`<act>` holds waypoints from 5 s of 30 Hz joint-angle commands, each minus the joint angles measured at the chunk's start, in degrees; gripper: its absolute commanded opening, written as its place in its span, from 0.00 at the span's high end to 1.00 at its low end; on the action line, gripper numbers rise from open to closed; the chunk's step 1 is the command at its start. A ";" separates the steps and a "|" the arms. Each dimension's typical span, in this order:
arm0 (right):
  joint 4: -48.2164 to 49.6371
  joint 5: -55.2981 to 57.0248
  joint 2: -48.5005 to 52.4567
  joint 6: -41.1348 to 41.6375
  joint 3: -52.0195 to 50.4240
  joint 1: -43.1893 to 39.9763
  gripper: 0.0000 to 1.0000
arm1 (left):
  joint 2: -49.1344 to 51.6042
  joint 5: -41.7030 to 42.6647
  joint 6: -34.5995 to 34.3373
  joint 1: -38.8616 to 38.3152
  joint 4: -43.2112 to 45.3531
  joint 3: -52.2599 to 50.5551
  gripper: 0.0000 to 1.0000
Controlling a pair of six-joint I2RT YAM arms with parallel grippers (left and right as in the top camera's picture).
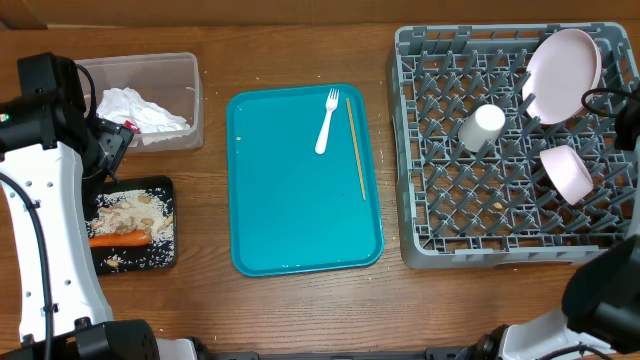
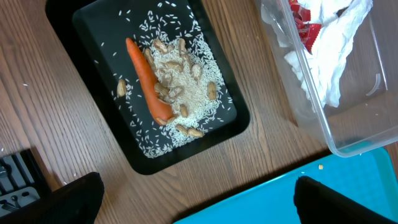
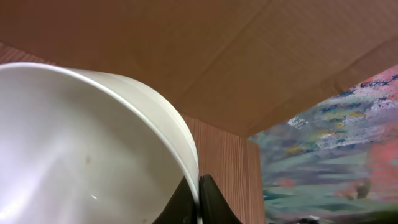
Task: Sort waste into correct bins and load items into the dishwasher rack
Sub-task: 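Carry the white bowl to the rack's right edge, then lower the white bowl into the rack, release, and raise the gripper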
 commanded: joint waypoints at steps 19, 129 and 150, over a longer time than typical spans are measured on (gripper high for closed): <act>26.97 2.84 2.73 -21.81 -9.77 -2.03 0.96 | 0.26 -0.61 -1.01 0.20 -0.13 -0.02 0.00; 74.29 1.36 12.61 -92.24 -19.98 4.85 0.96 | 0.26 -0.61 -1.01 0.20 -0.13 0.00 0.00; 79.54 23.32 10.56 -59.08 -19.91 7.45 0.52 | 0.26 -0.61 -1.01 0.20 -0.13 -0.04 0.00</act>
